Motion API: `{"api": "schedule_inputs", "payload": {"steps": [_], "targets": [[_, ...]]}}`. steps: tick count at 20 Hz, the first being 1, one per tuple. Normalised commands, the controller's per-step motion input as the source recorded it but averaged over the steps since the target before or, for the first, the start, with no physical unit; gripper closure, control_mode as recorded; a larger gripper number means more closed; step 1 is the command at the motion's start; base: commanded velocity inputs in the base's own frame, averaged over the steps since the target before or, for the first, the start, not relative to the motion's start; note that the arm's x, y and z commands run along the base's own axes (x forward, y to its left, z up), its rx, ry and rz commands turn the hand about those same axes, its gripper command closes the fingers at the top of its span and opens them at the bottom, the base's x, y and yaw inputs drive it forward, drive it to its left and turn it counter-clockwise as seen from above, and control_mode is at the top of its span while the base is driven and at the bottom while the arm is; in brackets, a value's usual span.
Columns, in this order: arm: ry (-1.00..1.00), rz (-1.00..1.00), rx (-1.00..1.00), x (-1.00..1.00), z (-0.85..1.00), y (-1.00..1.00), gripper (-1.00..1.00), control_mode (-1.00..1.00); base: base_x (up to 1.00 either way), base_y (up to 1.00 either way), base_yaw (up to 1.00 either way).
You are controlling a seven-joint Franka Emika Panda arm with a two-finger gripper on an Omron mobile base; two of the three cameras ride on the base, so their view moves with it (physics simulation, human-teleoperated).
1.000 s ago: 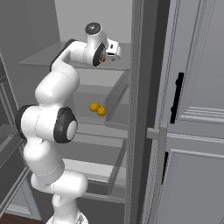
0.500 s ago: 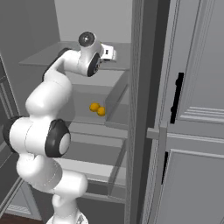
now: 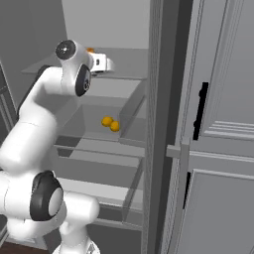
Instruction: Place one lemon and one chicken drumstick in each tupperware on the nearby counter, to pack two identical lunches.
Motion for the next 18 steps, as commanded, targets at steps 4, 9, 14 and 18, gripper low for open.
{"api": "schedule_inputs", "payload": {"steps": [4,9,14,18], "targets": [[-0.02,0.00,-0.04,-1.00,-0.09,0.16,1.00,-1.00,0.00,0.00,0.00],[0.00,0.00,0.00,-1.00,-0.38,0.00,1.00,-1.00,0.00,0.00,0.00],[0.00,0.00,0.00,-1.00,-0.32,0.00,1.00,-1.00,0.00,0.00,0.00],[0.00,0.00,0.00,-0.25,-0.12,0.00,1.00,1.00,-0.75,0.03,0.00]]}}
